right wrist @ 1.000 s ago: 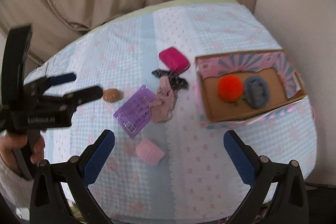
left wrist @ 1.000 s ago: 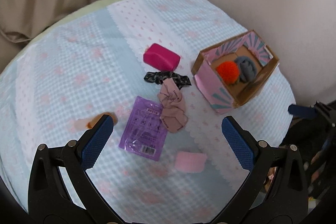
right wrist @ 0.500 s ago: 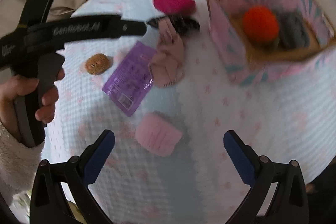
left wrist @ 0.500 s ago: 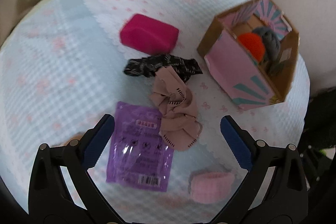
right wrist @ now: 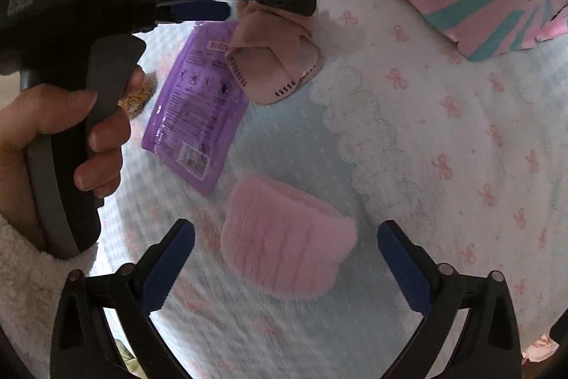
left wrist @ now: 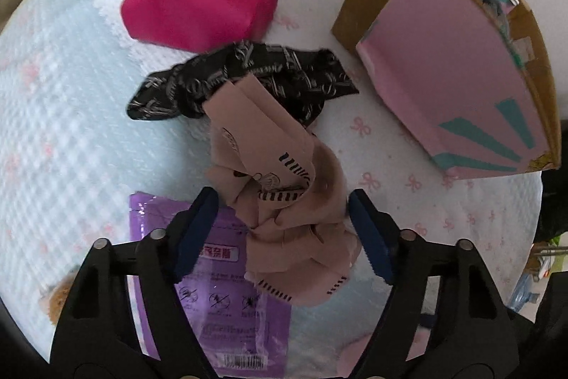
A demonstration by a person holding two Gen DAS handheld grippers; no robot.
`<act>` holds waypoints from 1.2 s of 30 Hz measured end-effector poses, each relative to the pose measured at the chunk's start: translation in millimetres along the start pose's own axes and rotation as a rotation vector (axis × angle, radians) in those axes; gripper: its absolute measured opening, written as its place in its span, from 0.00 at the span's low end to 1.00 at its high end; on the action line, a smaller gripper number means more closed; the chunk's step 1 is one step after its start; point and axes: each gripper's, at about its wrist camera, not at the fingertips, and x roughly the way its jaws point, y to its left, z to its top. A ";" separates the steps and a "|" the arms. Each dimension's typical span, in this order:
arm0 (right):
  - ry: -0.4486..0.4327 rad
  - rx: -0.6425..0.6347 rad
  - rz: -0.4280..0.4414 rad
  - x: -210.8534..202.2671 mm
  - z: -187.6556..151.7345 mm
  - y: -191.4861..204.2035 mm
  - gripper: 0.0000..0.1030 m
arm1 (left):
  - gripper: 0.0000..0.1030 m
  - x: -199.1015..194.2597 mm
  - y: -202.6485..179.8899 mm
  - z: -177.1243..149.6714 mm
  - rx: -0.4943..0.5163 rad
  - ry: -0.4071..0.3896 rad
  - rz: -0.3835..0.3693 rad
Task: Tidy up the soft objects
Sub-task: 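Grasp the beige mask with the left tool while the right tool grasps the pink wristband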
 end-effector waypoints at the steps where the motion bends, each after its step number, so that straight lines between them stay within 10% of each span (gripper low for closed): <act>1: 0.007 0.006 0.005 4.0 0.7 0.0 0.78 | 0.64 2.3 -1.2 -0.2 0.007 0.003 0.006; 13: 0.024 -0.010 -0.033 12.8 -4.0 12.5 0.46 | 0.34 -0.2 -12.8 2.5 0.045 -0.013 0.013; 36: -0.121 -0.061 -0.050 -71.9 1.1 14.0 0.35 | 0.31 -107.7 8.1 -22.5 -0.064 -0.139 0.026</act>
